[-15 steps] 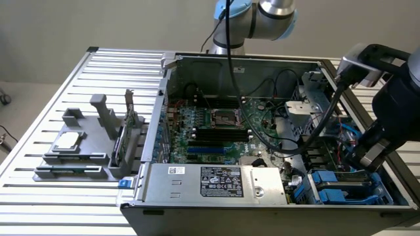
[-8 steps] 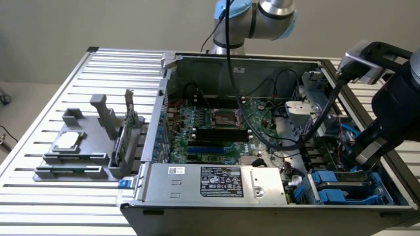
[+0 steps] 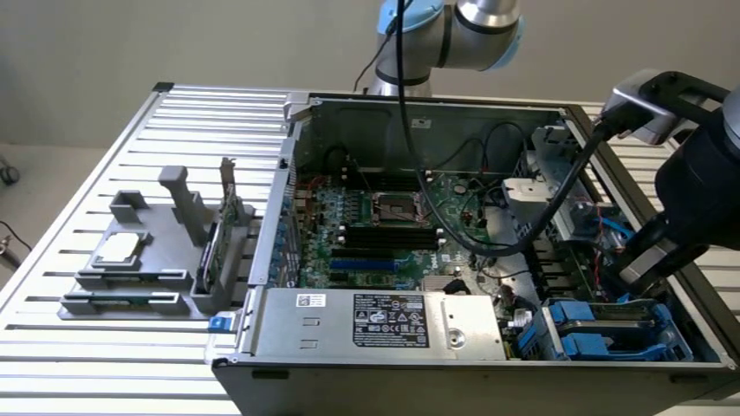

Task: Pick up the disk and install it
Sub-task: 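Insert the first disk wire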

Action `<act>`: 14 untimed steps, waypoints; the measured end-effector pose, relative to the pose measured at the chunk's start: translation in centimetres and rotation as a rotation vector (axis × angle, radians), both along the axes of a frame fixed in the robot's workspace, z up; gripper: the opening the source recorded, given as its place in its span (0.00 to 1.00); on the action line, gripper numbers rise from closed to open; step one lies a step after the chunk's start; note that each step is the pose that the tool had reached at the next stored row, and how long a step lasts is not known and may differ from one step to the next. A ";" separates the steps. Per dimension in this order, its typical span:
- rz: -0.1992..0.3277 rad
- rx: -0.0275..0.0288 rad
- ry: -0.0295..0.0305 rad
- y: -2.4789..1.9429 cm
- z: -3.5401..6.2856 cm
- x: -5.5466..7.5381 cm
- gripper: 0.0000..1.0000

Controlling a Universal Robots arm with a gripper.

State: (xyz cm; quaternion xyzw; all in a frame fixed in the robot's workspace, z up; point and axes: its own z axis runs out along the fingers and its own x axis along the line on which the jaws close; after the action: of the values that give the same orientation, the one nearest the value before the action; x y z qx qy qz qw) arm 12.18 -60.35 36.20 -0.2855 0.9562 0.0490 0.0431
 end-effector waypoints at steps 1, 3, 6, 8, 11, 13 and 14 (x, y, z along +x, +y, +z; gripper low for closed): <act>-0.012 0.0004 0.0007 0.00 0.00 0.0 0.11; -0.037 0.0013 0.0019 0.00 0.00 0.0 0.11; -0.076 0.0024 0.0031 0.00 0.00 0.0 0.11; -0.103 0.0032 0.0038 0.00 0.00 0.0 0.11; -0.143 0.0042 0.0046 0.00 0.00 0.0 0.11; -0.171 0.0049 0.0052 0.00 0.00 0.0 0.11; -0.184 0.0051 0.0054 0.00 0.00 0.0 0.11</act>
State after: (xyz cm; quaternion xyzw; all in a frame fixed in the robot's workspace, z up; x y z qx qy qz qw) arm 12.18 -60.35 36.20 -0.1962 0.9783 0.0480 0.0455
